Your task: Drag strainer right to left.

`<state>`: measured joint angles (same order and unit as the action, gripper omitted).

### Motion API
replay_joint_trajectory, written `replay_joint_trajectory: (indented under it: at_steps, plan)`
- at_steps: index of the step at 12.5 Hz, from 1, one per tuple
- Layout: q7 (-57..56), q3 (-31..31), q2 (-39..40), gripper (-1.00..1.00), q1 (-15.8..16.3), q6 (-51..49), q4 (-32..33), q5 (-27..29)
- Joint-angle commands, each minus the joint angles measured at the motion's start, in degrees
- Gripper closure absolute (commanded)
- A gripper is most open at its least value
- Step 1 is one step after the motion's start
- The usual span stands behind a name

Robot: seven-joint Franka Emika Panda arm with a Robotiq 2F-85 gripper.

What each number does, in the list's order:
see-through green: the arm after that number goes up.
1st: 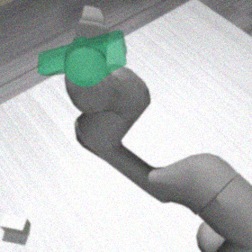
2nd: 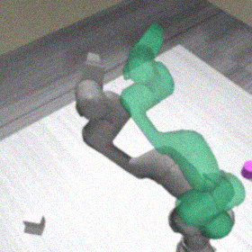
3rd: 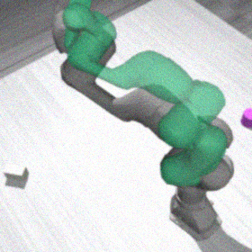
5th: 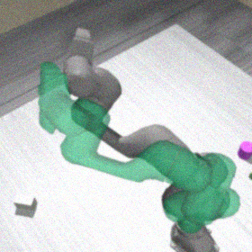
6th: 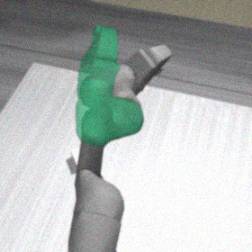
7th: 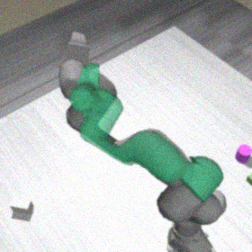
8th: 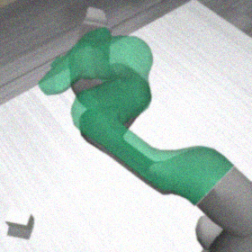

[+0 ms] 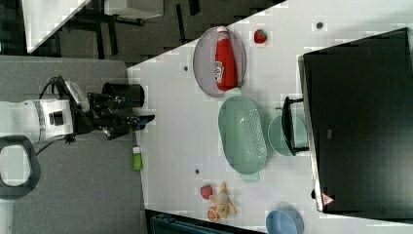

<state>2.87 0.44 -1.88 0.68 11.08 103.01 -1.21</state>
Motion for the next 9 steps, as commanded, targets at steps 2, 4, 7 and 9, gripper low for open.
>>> replay_joint_trajectory:
  at_steps: [2, 4, 7, 9]
  plan:
    - [3.13, 1.57, -27.59, -0.81, -2.07, -12.0, 15.41, -0.91]
    - [3.13, 1.48, -27.29, -1.0, -2.04, -11.95, 15.57, -0.9]
    - [3.18, 0.87, -25.15, -1.0, -1.91, -8.95, 17.85, -0.88]
    - [5.09, -0.06, -22.33, -1.0, -1.91, -4.52, 20.83, -0.87]
